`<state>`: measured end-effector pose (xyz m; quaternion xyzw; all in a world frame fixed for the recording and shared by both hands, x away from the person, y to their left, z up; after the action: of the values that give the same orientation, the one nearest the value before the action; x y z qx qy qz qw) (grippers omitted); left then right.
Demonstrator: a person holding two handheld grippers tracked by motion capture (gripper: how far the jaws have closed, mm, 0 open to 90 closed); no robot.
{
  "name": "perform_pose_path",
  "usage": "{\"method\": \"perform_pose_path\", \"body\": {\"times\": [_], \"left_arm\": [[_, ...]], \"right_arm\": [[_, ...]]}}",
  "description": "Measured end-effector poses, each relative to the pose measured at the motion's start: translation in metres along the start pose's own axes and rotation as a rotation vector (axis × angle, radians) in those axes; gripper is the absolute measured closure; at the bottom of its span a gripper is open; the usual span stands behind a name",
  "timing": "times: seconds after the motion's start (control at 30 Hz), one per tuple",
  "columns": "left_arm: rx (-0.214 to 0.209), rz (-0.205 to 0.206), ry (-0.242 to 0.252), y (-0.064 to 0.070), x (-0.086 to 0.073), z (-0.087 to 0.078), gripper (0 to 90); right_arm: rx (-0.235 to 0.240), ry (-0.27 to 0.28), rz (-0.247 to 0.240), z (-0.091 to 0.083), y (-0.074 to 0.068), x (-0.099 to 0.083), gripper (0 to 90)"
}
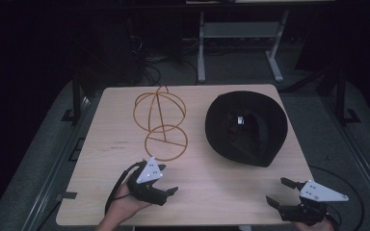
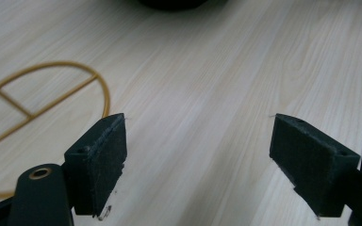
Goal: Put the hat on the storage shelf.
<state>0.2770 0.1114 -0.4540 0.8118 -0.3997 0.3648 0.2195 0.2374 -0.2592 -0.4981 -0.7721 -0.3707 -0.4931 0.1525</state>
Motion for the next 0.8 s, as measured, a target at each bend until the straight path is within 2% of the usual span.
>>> {"method": "perform_pose_path", "body": {"times": [0.37, 0.43, 0.8], "left_arm": [[-0.035, 0.038, 0.001, 0.012, 0.025, 0.015, 19.9], [-0.044, 0.059, -0.004, 0.017, 0.031, 0.021, 20.0], [-0.059, 0.099, -0.005, 0.028, 0.053, 0.037, 20.2]], "right_arm": [[0.008, 0.004, 0.005, 0.001, -0.001, 0.000, 14.6], [0.011, -0.001, 0.005, 0.002, -0.002, -0.001, 14.6], [0.014, -0.001, 0.004, 0.001, -0.001, -0.001, 14.6]]}}
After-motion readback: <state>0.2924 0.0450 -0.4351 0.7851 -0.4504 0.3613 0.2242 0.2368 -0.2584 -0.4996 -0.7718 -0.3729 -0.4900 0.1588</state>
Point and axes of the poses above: each handheld gripper's, and its own axes: z roughly forward along the jaws, x roughly out of its top, y roughly to its right, the point moved 7 cm from there along z, roughly forward along the jaws, and after that the axes turned 11 degrees about -z, right-handed, at the moved point
